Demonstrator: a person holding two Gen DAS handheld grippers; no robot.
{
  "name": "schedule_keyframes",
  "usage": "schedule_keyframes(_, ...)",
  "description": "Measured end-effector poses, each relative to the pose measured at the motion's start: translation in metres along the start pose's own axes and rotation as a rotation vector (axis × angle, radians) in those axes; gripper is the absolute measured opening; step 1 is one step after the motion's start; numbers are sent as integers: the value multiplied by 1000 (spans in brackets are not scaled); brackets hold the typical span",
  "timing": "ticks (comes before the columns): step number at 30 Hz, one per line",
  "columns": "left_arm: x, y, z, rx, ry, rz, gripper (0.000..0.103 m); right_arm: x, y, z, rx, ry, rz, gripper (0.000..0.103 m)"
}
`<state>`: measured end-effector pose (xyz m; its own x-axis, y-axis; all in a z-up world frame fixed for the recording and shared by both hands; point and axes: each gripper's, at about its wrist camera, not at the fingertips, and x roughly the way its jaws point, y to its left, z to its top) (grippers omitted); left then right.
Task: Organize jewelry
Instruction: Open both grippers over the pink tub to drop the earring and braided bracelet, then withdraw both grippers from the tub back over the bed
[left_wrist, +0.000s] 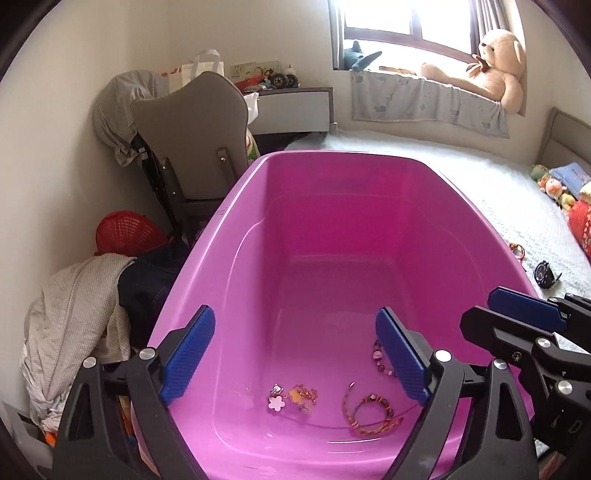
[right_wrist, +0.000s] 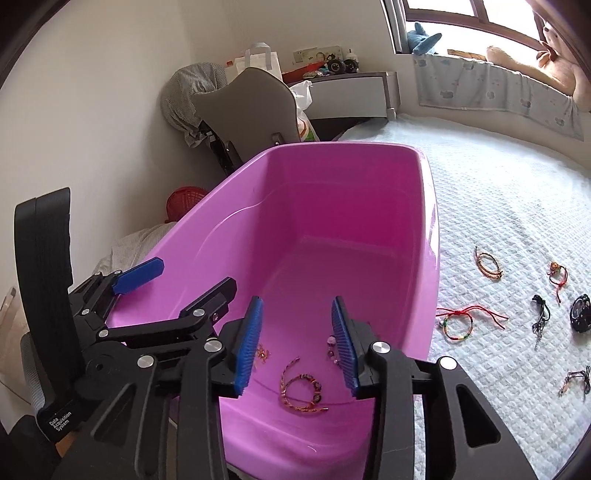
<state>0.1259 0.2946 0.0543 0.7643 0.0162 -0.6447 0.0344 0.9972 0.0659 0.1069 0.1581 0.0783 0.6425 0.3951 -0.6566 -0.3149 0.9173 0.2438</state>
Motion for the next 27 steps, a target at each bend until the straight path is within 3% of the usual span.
schedule_keyframes(18,-14,3,-2,-60,20,2,90,-25,-17,0,-8,-41,31,50)
schedule_keyframes(27,-31,-22,-4,-66,35,-21,91,-55,-38,-7,-10,-58,74,55)
